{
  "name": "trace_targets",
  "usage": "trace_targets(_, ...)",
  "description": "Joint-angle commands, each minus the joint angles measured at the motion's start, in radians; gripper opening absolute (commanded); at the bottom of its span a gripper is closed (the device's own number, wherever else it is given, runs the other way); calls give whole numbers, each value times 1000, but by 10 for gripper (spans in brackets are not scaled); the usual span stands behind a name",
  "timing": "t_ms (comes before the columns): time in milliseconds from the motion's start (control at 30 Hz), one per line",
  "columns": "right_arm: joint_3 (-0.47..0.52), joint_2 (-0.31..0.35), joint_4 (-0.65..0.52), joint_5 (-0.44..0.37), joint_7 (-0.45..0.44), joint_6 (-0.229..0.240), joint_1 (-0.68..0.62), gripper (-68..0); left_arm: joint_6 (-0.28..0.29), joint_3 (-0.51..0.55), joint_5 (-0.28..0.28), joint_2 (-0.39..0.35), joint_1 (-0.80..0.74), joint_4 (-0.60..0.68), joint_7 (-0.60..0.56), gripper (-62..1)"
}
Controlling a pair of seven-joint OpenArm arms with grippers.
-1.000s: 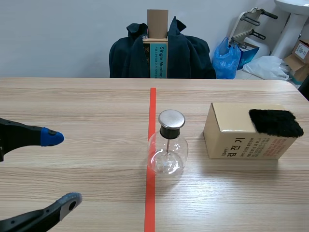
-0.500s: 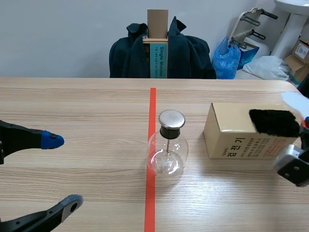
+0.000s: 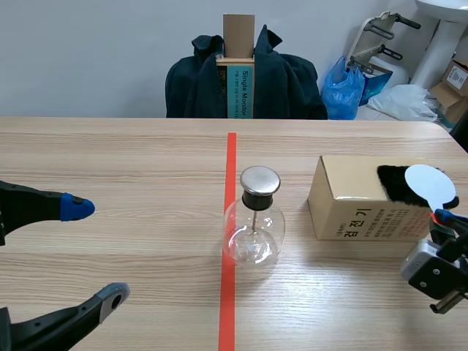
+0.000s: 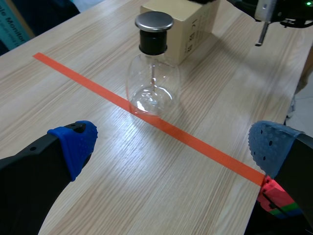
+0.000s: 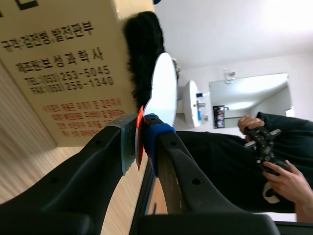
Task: Do the electroscope experiment.
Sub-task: 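Rub the plate on the fur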
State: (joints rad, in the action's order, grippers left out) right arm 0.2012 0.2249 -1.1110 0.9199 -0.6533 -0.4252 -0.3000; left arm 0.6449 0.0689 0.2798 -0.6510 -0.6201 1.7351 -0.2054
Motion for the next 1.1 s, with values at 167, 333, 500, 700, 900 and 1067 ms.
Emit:
trace_targets(167,7,16,3,16,-8,16,-5,-667,-7,3,7,5,3,7,-10,14)
trace_targets(333,7,13,3,47,-99,32,-5,-667,-6,3,7,5,3,7,-10,14)
trace_targets(500,14,22,2,68,117,6,-4,-667,-6,3,7,5,3,7,-10,14)
trace_targets(700,-1,26,2,77,-34,51,-5,-667,-6,3,8,5,3,7,-11,14)
trace_targets(900,-2,27,-5,86,82,34,-16,-667,-6,3,8,5,3,7,-11,14)
trace_targets(1067,-16,10,-58,86,138,49,-31,-667,-6,3,8,5,3,7,-11,14)
